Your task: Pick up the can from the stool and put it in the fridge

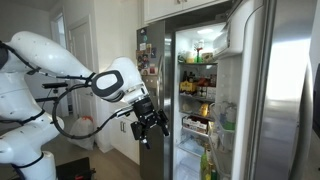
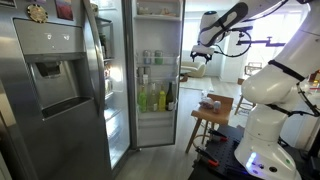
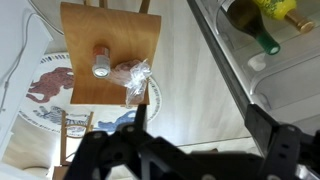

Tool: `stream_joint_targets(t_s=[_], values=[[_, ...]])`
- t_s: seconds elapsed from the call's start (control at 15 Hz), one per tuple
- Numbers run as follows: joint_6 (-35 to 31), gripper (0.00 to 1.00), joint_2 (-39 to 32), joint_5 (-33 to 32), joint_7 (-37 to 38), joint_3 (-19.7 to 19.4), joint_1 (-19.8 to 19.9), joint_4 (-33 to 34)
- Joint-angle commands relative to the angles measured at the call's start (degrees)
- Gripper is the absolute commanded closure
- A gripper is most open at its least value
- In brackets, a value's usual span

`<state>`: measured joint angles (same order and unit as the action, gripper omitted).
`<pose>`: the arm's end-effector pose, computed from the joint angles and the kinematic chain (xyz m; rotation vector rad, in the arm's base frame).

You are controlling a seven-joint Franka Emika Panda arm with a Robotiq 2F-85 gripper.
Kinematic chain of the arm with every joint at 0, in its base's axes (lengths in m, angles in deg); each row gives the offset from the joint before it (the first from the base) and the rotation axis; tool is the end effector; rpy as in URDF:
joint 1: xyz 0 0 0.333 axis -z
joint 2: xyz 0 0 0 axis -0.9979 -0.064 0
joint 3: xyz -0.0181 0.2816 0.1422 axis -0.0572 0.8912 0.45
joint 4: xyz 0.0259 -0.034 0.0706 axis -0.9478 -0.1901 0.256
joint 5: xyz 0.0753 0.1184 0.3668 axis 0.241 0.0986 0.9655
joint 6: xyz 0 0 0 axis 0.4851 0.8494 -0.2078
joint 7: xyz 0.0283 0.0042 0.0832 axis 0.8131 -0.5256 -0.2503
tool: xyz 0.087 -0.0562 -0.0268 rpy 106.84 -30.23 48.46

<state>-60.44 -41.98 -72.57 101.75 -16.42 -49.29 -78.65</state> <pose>0.3788 -0.2778 0.5039 2.2108 -1.7054 0.7579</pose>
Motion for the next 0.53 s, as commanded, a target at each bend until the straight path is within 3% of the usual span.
stream_joint_targets(t_s=[0.0,0.47], values=[[-1.8,0.00,-5.7,-5.2,5.6,-1.4,0.8,3.5],[-7.6,0.00,-13.6,-10.7,8.0,-8.8,-1.5,5.9]])
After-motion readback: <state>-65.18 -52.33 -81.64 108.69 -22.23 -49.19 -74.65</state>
